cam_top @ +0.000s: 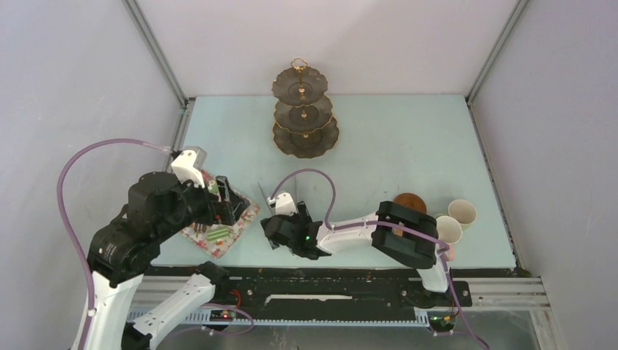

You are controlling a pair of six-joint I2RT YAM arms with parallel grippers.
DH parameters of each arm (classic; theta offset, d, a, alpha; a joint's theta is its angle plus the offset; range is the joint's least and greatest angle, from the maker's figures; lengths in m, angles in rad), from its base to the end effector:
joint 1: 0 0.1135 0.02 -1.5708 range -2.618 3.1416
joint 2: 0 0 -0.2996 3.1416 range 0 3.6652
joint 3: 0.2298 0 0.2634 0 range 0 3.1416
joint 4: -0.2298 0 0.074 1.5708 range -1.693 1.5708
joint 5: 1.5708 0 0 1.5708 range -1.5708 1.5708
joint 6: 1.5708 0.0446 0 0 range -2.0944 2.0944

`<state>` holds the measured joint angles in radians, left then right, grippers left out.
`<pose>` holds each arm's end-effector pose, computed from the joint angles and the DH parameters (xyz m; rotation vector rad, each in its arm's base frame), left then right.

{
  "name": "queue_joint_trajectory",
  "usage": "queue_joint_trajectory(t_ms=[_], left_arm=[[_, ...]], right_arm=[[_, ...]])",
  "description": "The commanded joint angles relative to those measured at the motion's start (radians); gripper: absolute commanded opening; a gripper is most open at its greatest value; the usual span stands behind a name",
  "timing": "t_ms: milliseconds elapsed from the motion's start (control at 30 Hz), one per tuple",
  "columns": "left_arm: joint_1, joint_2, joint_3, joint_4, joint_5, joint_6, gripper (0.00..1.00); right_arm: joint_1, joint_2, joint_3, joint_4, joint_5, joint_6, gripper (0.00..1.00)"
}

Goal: Serve the afternoon tea

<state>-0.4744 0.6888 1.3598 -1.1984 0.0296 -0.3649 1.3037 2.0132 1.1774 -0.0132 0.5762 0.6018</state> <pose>0.0481 -0.0262 0.4507 0.1355 2.1394 -0.5310 0.1391 0.4164 0.1506 -0.5386 2.2050 0.3065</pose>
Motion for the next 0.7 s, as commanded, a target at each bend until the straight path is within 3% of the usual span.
queue_joint_trajectory(t_ms=[0, 333, 667], left_arm=[[-0.029, 0.015, 0.023, -0.003, 0.004, 0.029, 0.98], [-0.058, 0.017, 0.04, -0.012, -0.018, 0.04, 0.98], [-0.059, 0.022, 0.031, 0.019, -0.019, 0.015, 0.98]], right_arm=[[-0.014, 0.062, -0.04, 0.028, 0.046, 0.03, 0.98], [0.001, 0.091, -0.041, 0.018, 0.049, 0.062, 0.87], [-0.014, -0.012, -0.096, -0.029, 0.054, 0.044, 0.8]])
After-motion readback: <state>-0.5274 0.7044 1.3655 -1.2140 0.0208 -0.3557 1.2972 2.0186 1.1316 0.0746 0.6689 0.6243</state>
